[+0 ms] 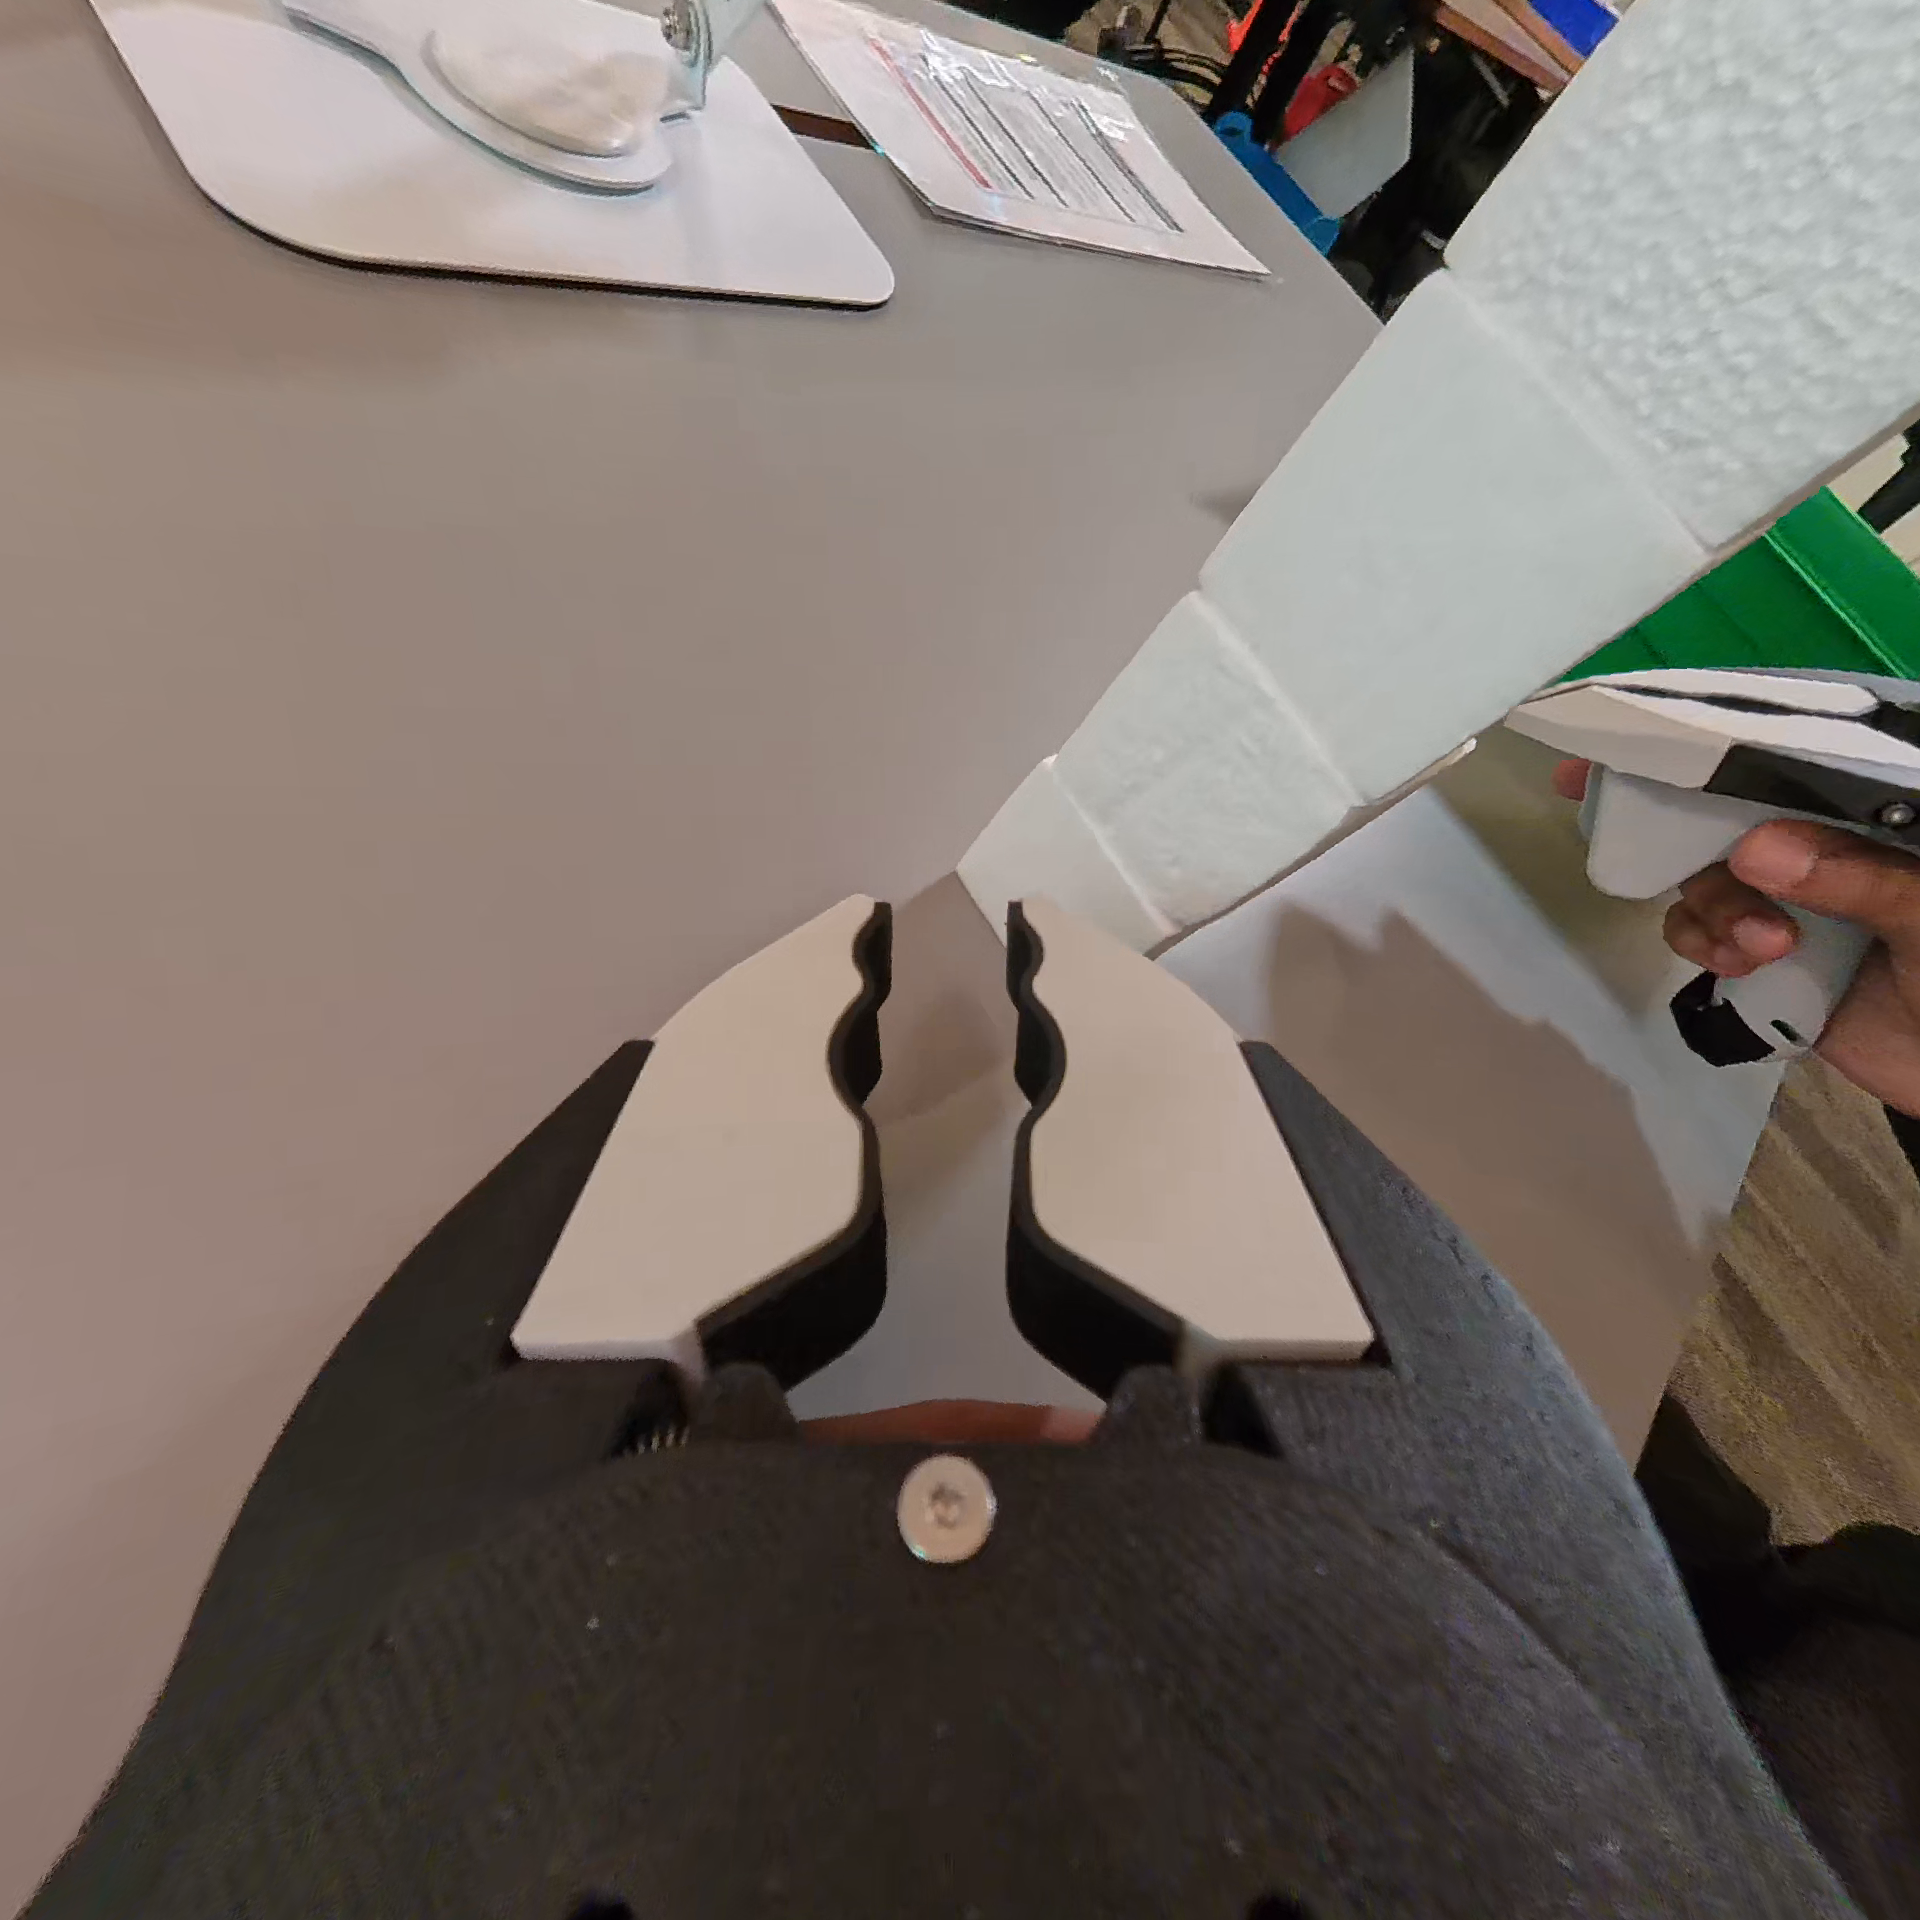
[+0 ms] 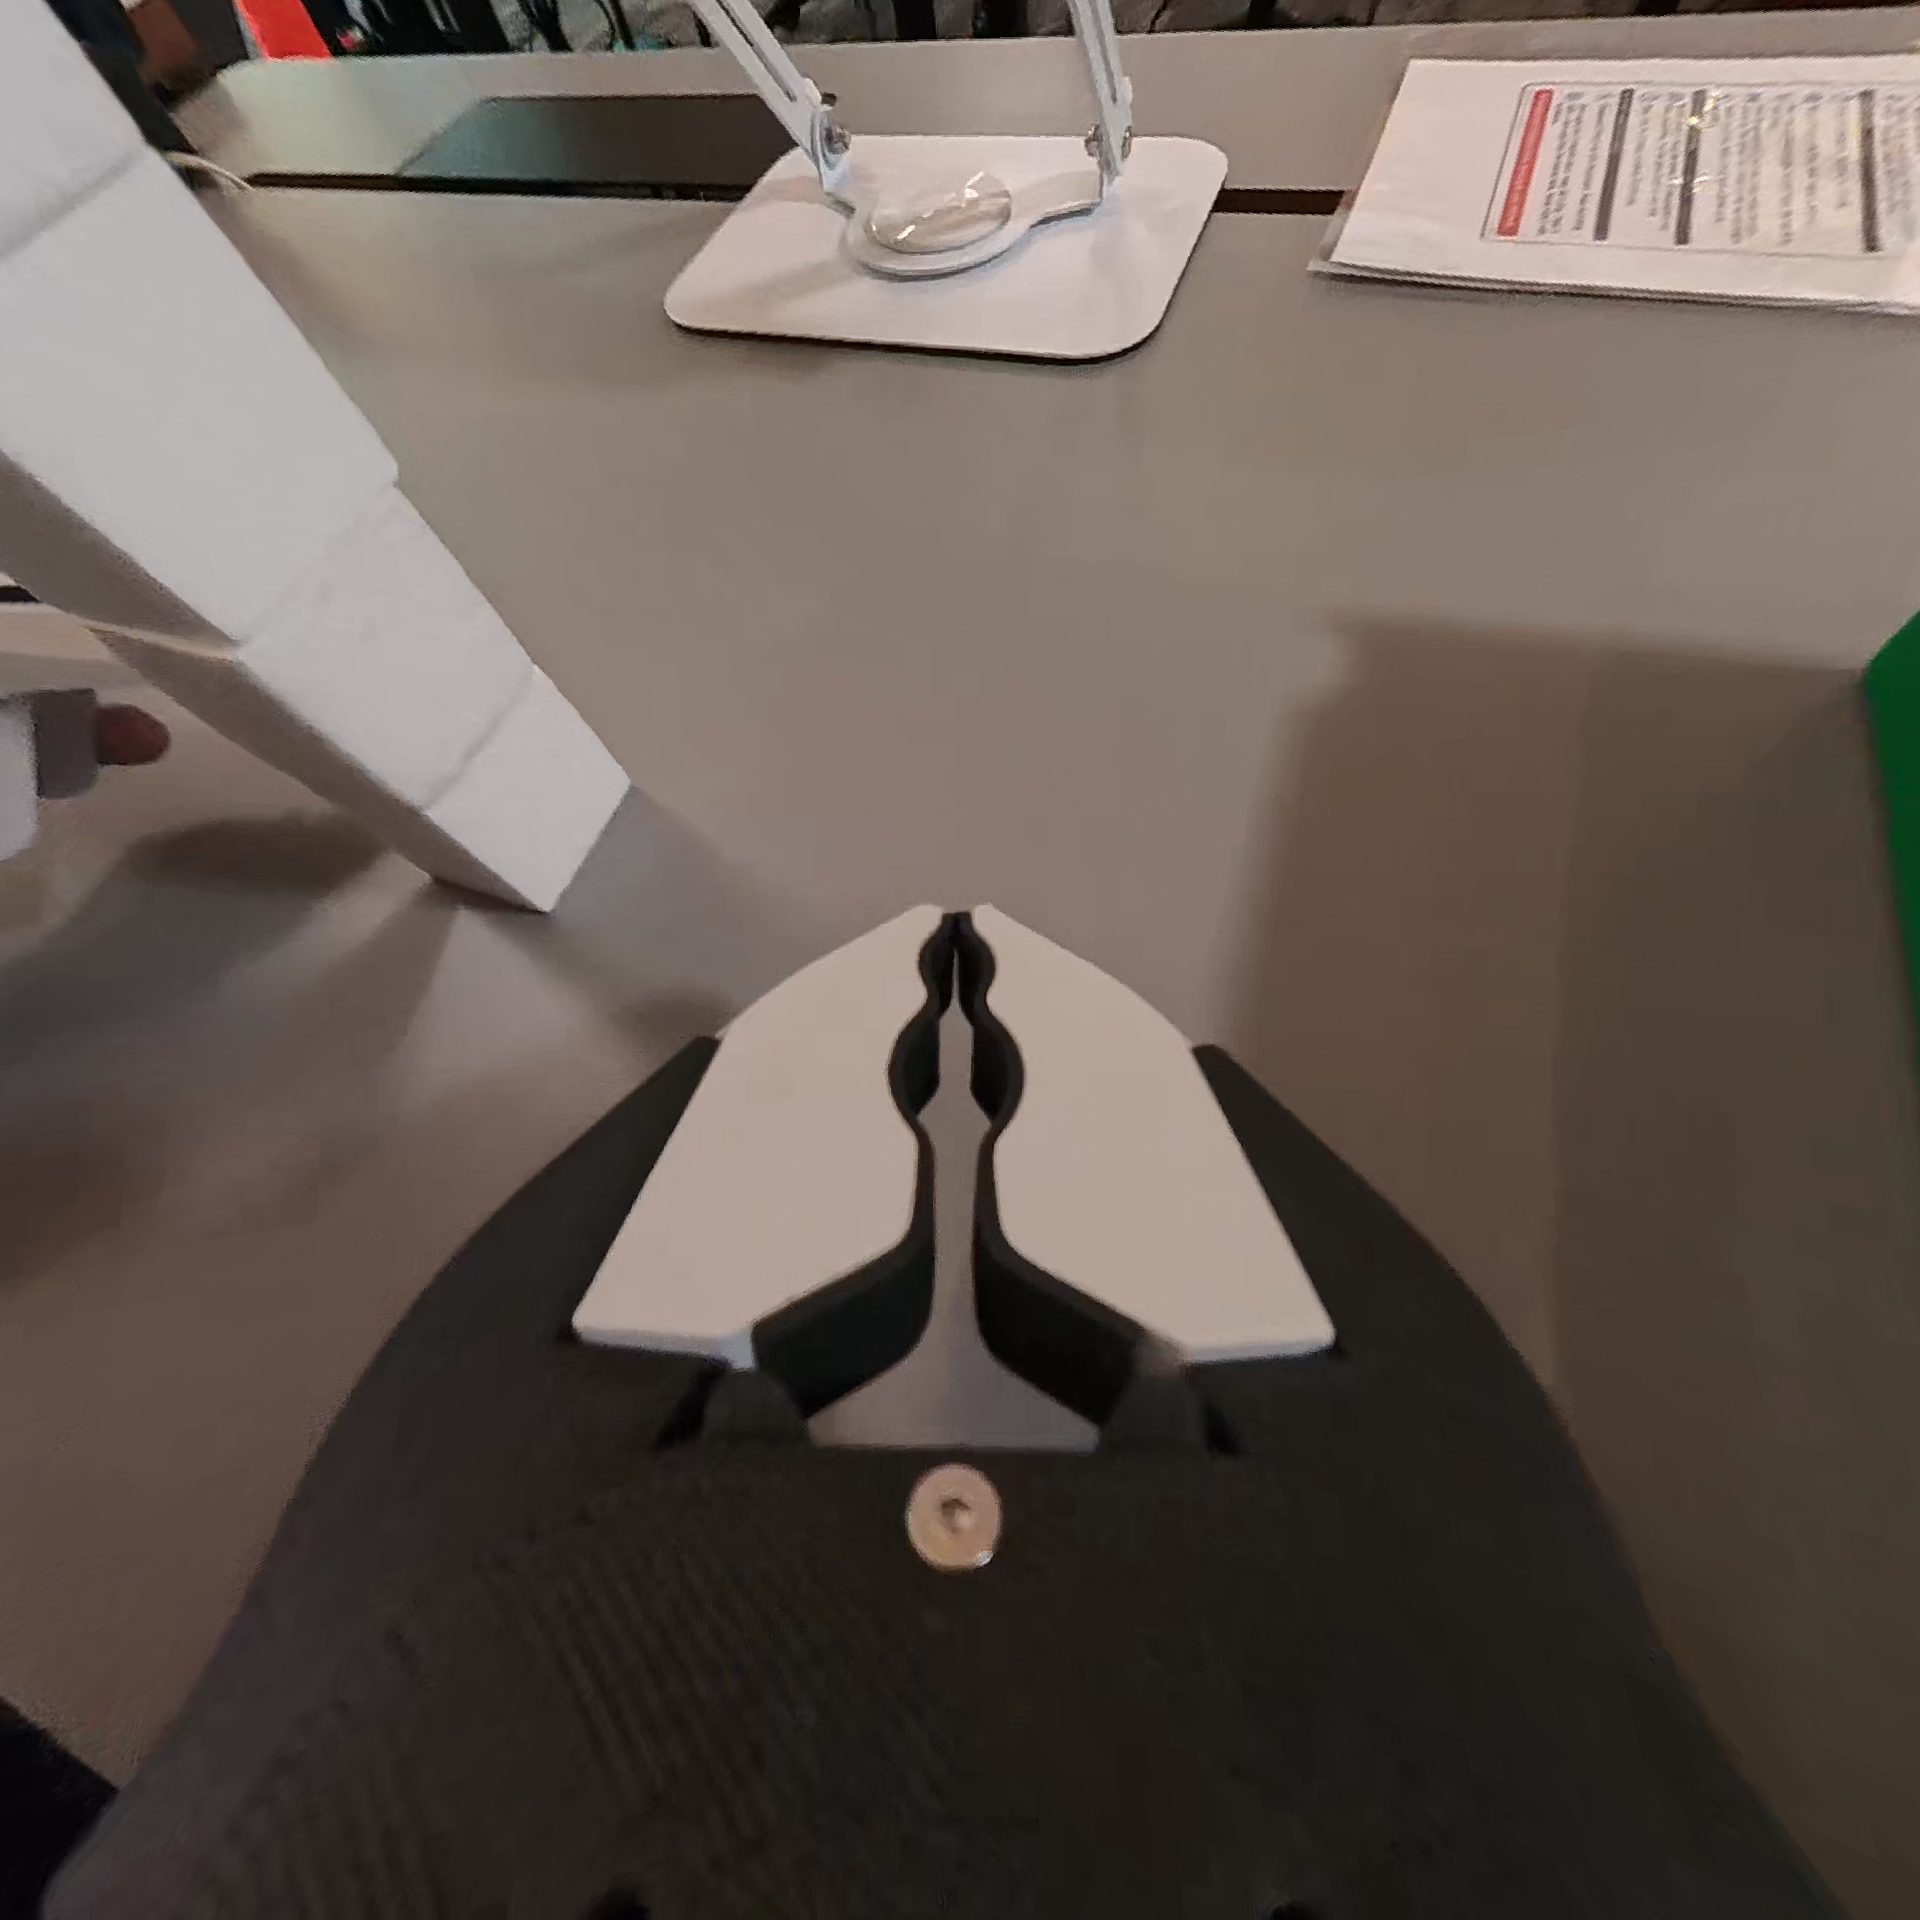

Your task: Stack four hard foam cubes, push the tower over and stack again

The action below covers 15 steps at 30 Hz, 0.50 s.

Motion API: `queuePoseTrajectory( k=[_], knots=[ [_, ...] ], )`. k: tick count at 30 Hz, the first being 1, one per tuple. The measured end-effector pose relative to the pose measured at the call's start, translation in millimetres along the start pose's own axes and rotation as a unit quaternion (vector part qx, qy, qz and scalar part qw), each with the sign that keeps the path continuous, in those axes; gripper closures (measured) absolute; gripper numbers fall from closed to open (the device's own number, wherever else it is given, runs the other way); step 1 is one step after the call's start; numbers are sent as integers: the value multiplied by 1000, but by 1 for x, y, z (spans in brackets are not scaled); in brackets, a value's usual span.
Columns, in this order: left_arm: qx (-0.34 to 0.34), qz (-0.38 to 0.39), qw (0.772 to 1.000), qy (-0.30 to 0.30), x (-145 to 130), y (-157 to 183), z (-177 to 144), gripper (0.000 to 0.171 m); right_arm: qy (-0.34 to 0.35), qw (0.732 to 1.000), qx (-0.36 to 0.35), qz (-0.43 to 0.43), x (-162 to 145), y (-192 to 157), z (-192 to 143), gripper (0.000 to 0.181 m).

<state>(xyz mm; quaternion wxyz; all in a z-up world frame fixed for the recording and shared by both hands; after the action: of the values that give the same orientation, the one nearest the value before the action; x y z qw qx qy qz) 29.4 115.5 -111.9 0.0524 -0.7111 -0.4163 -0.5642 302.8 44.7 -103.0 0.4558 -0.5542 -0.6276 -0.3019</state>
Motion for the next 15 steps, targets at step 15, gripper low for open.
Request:
queuePoseTrajectory(
  k=[15],
  knots=[
    [10,-50,999,20,3,-12,-10,171,-27,996,-81,-34,-4,-21,27,181]
  ],
)
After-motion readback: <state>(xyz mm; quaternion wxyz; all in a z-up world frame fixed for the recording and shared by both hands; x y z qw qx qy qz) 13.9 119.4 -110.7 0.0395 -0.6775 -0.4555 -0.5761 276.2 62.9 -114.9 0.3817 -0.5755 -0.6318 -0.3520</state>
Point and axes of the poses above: each gripper's, where its closed fingertips meet, z out along the fingers, x out of its top, y = z × x across the jaws, the point moved 6 cm from there along -z, back along the fingers, and after that the axes turned 7 degrees about y, right-handed, at the moved point
